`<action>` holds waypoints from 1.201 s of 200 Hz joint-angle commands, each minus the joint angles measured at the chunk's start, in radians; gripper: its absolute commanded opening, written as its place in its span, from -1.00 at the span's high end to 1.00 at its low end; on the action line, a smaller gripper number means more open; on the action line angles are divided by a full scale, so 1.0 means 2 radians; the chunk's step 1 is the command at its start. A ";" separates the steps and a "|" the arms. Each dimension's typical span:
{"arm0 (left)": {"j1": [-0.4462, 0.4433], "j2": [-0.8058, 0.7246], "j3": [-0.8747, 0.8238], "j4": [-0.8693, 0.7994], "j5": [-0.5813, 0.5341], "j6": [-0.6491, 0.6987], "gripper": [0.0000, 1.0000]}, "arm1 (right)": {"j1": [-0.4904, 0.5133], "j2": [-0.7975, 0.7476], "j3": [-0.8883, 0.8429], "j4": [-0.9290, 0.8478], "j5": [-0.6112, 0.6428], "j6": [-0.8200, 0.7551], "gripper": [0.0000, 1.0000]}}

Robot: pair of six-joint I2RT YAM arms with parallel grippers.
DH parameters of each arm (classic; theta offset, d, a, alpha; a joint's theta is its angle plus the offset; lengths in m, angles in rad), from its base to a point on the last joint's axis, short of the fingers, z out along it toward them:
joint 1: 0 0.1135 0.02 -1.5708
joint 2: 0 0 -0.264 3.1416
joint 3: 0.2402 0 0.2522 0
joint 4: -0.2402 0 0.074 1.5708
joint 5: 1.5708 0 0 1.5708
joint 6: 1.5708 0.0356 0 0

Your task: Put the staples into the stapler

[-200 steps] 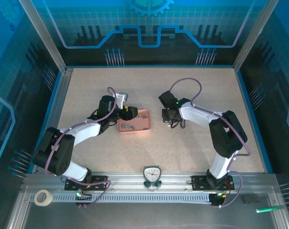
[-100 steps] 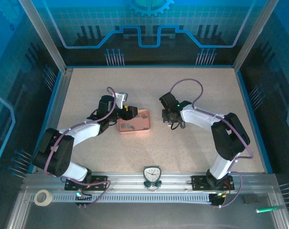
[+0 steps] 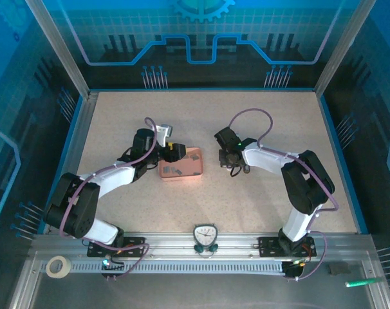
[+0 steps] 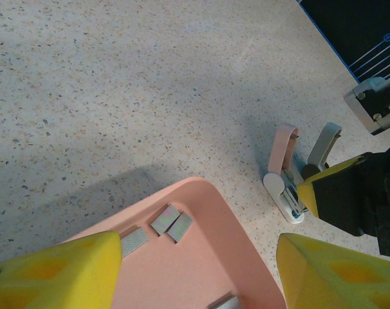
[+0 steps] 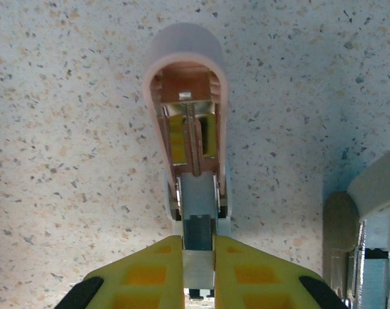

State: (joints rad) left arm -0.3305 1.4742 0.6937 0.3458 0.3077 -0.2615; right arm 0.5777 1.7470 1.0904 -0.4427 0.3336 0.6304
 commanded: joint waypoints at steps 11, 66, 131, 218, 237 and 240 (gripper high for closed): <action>-0.003 -0.009 0.007 0.000 -0.003 0.008 -0.31 | 0.003 -0.002 -0.009 0.012 0.012 -0.007 0.70; -0.003 -0.008 0.010 0.001 -0.003 0.008 -0.32 | 0.002 -0.033 -0.022 0.037 0.016 -0.029 0.69; -0.003 -0.010 0.011 0.000 -0.001 0.007 -0.31 | -0.004 -0.024 -0.026 0.041 0.007 -0.043 0.69; -0.003 -0.010 0.011 -0.001 -0.003 0.008 -0.32 | -0.007 -0.007 -0.028 0.042 -0.003 -0.052 0.69; -0.004 -0.010 0.010 -0.001 -0.003 0.008 -0.31 | -0.008 -0.007 -0.032 0.040 0.000 -0.052 0.69; -0.003 -0.010 0.010 -0.002 -0.003 0.008 -0.31 | -0.007 -0.007 -0.032 0.040 0.000 -0.053 0.69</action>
State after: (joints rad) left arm -0.3302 1.4742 0.6937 0.3458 0.3077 -0.2615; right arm 0.5720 1.7164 1.0451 -0.3721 0.3332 0.5331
